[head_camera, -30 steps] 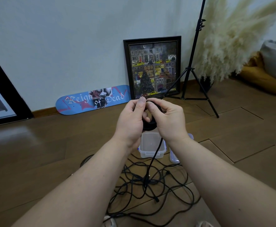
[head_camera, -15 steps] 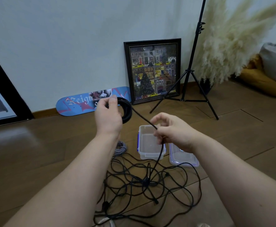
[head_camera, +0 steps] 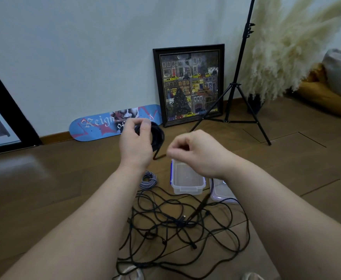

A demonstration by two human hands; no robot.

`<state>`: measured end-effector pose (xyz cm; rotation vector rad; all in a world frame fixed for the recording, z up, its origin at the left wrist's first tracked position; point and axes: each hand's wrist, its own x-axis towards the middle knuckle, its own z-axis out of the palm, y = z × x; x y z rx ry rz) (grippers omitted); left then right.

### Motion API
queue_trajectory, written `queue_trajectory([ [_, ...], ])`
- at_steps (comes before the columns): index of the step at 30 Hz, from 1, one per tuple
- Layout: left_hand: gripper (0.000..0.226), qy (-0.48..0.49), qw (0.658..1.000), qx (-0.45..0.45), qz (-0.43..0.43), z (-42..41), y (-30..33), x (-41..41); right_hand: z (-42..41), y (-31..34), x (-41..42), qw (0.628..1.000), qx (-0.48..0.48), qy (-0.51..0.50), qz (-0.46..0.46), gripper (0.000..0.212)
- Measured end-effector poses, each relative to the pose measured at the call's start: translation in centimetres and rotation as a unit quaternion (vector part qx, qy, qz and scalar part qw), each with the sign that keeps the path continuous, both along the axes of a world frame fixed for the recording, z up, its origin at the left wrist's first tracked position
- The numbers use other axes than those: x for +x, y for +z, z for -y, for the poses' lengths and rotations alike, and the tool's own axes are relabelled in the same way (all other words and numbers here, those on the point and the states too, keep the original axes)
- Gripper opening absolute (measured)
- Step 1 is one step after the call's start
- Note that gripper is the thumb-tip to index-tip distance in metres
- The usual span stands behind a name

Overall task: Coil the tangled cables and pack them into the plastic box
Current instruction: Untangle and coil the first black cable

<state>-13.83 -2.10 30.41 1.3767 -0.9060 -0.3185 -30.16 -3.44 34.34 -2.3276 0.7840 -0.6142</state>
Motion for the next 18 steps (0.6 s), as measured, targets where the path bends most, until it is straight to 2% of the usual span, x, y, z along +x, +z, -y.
queue_trajectory([
  [3,0.016,-0.093,0.992,0.014,-0.082,-0.2,0.1,-2.1,0.7,-0.4,0.6,0.980,0.098,-0.027,0.173,0.015],
  [5,0.021,-0.136,0.980,0.011,-0.147,-0.3,0.3,-3.2,1.5,-1.2,1.2,0.962,0.123,-0.072,0.231,0.015],
  [8,0.026,-0.167,0.974,0.014,-0.155,-0.3,0.3,-4.1,2.0,-2.2,1.6,0.951,0.121,-0.126,0.255,0.014],
  [11,0.025,-0.187,0.973,0.011,-0.136,-0.3,0.2,-4.4,1.7,-2.2,1.5,0.942,0.134,-0.131,0.280,0.014],
  [14,0.031,-0.158,0.980,0.014,-0.123,0.0,-0.2,-4.3,1.4,-1.8,1.1,0.932,0.169,-0.110,0.302,0.008],
  [18,0.035,-0.101,0.980,0.007,-0.170,0.2,-0.2,-4.0,1.7,-1.5,-0.1,0.920,0.251,-0.080,0.291,0.015],
])
